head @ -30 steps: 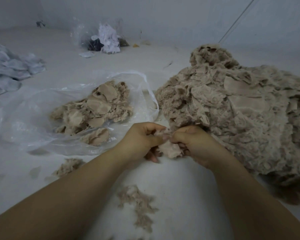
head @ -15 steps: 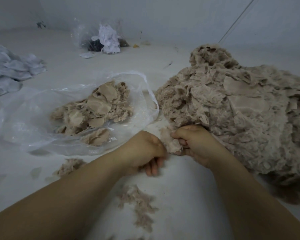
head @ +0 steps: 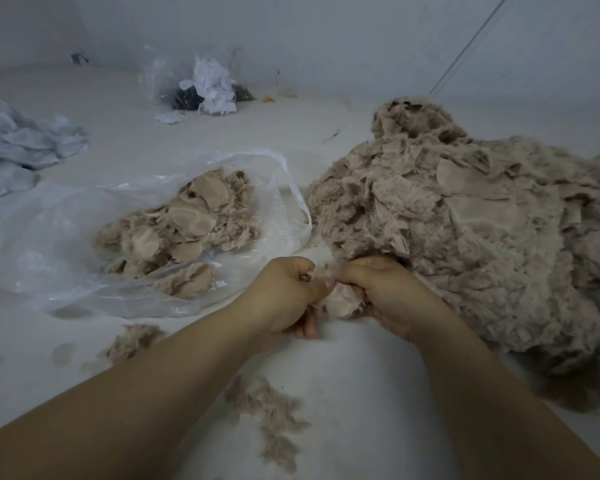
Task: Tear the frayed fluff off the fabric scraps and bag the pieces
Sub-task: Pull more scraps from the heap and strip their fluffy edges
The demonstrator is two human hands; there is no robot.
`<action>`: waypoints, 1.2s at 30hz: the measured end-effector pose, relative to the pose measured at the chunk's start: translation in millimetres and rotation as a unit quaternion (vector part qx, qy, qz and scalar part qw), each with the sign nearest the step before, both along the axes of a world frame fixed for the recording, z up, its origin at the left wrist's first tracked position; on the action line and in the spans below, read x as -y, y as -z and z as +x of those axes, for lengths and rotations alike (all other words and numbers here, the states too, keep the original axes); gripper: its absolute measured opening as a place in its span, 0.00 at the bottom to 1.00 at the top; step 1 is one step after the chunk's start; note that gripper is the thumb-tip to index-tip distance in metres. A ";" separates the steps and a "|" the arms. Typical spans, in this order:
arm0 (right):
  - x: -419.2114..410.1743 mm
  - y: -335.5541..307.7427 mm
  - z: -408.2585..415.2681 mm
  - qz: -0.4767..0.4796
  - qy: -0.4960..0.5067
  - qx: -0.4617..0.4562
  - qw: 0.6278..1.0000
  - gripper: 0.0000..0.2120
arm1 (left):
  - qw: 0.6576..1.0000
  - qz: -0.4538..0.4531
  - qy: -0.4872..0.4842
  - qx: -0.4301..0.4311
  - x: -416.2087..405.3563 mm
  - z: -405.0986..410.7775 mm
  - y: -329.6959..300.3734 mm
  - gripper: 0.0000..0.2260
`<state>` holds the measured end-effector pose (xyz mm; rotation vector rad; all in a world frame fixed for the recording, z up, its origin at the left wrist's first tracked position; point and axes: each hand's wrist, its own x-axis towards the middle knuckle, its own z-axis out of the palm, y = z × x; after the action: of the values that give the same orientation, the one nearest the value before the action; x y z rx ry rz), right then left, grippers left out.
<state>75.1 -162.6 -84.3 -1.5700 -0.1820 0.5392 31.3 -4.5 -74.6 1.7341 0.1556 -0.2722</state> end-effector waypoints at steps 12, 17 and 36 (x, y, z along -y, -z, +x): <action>-0.9 0.4 -0.1 0.010 0.007 -0.022 1.000 0.09 | 0.997 -0.068 0.025 -0.019 -10.4 2.2 0.5 0.11; -1.4 1.0 -1.5 0.023 0.021 -0.017 0.999 0.20 | 0.970 -0.003 0.210 -0.123 -35.1 3.2 -18.7 0.10; -2.7 3.5 -0.4 0.023 0.036 -0.002 0.999 0.20 | 0.974 -0.003 0.186 -0.126 -22.1 -6.5 -13.7 0.11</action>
<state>74.7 -159.9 -87.8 -1.5240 -0.1348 0.4784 24.8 17.6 -60.9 1.7111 0.0112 -0.7687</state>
